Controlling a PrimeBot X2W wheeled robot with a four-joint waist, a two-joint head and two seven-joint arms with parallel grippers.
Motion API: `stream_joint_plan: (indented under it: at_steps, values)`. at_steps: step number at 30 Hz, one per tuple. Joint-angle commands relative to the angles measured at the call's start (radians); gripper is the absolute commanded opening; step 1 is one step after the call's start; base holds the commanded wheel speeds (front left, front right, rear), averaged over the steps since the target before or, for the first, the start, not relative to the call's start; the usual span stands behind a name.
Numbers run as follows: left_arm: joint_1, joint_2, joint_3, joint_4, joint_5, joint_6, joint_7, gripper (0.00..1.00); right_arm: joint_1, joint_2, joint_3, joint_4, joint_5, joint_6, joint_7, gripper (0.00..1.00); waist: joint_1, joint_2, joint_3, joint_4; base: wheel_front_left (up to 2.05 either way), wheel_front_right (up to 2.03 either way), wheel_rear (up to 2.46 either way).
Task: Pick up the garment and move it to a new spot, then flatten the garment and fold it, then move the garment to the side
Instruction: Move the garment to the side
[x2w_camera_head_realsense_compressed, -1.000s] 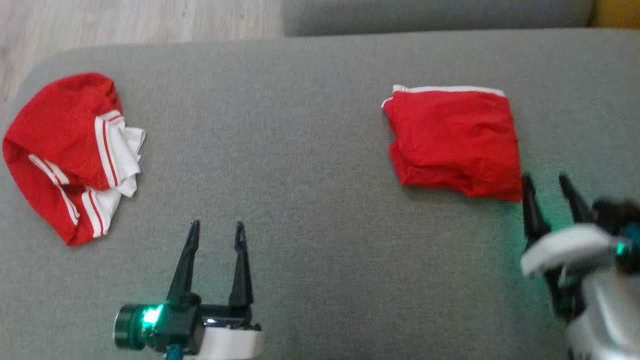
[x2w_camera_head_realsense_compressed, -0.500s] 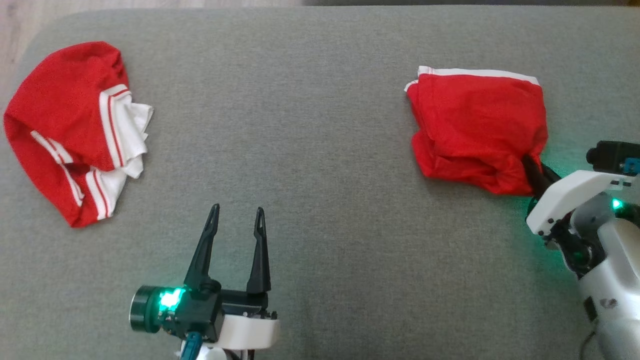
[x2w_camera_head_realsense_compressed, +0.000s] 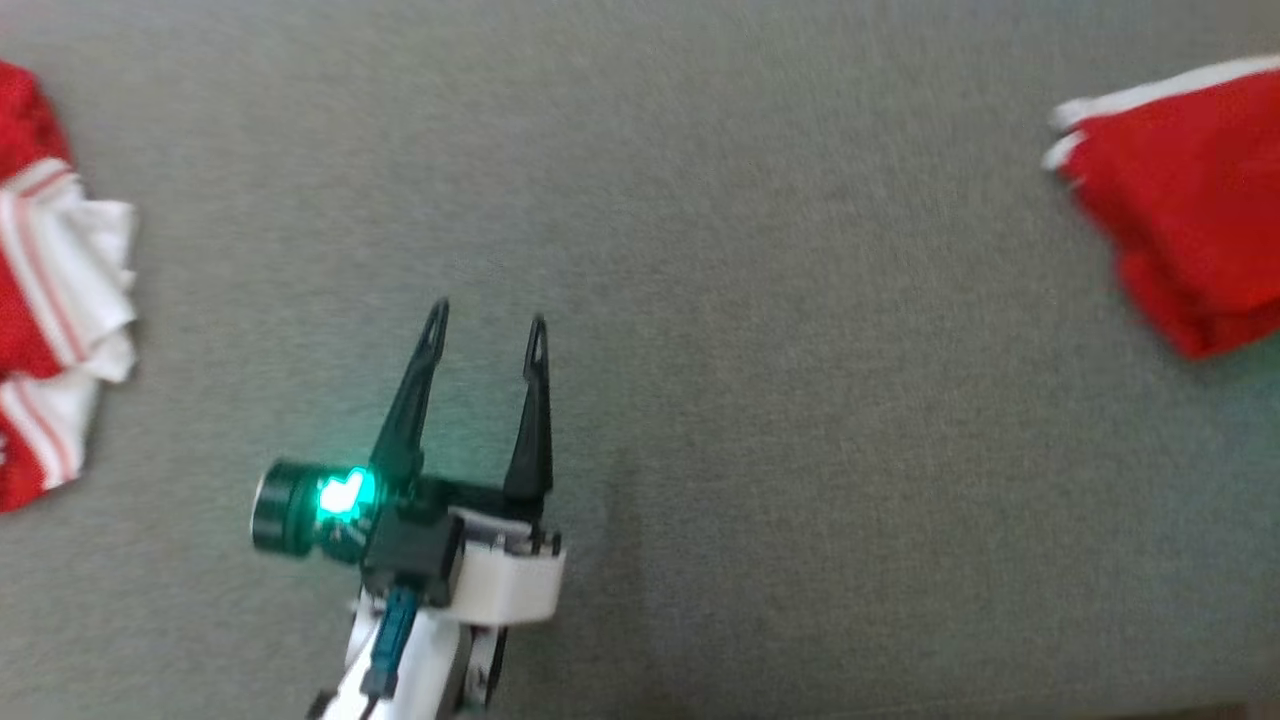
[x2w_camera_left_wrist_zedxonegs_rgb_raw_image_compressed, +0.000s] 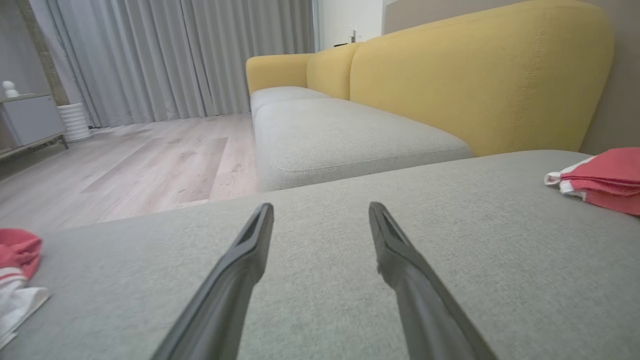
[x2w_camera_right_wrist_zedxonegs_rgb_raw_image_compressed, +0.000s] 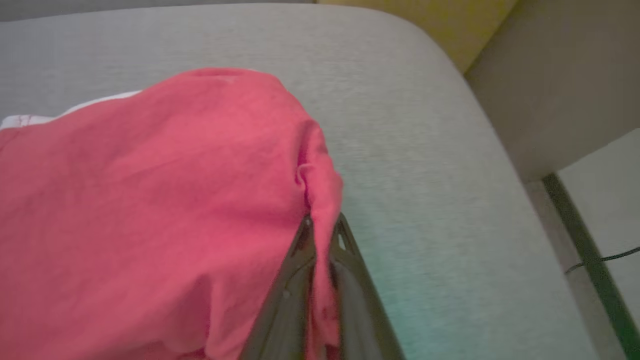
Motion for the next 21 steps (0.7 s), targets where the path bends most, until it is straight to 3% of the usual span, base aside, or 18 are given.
stream_joint_plan:
  at_steps: [1,5,9,10,11,12,18,21]
  values:
    - [-0.032,0.002,0.021,-0.028,0.011,-0.002,-0.005,1.00,-0.012,-0.057,-0.008,-0.012,0.001,0.002,0.001,0.00,-0.0001,0.0000,0.066,-0.045,0.00,0.00,0.00]
    - [-0.085,0.006,0.010,-0.017,0.025,-0.012,-0.005,1.00,-0.043,-0.117,-0.056,0.023,-0.021,0.002,-0.009,0.00,-0.0001,0.0000,0.122,-0.058,0.00,0.00,0.00]
    - [-0.124,0.007,0.005,-0.008,0.030,-0.015,-0.005,1.00,-0.062,-0.128,-0.097,0.041,-0.031,0.002,-0.013,0.00,-0.0001,0.0000,0.147,-0.057,0.00,0.00,0.00]
    - [-0.131,0.009,0.001,-0.005,0.034,-0.016,-0.005,1.00,-0.064,-0.133,-0.101,0.044,-0.049,0.002,-0.017,0.04,-0.0001,0.0000,0.148,-0.055,0.00,0.00,0.00]
    - [-0.136,0.010,-0.005,-0.002,0.038,-0.017,-0.005,1.00,-0.066,-0.136,-0.108,0.050,-0.071,0.002,-0.027,0.31,-0.0001,0.0000,0.144,-0.052,0.00,0.00,0.00]
    - [-0.139,0.011,-0.008,0.000,0.040,-0.014,-0.005,1.00,-0.069,-0.135,-0.117,0.057,-0.094,0.002,-0.043,1.00,-0.0001,0.0000,0.137,-0.050,0.00,0.00,0.00]
    - [-0.107,0.009,-0.008,0.010,0.018,0.014,-0.005,1.00,-0.065,-0.058,-0.146,0.080,-0.229,0.002,-0.082,1.00,-0.0001,0.0000,0.046,-0.037,0.00,0.00,0.00]
    - [-0.073,0.008,0.004,0.018,-0.005,0.024,-0.005,1.00,-0.034,0.024,-0.133,0.039,-0.254,0.002,-0.097,1.00,-0.0001,0.0000,-0.023,-0.030,0.00,0.00,0.00]
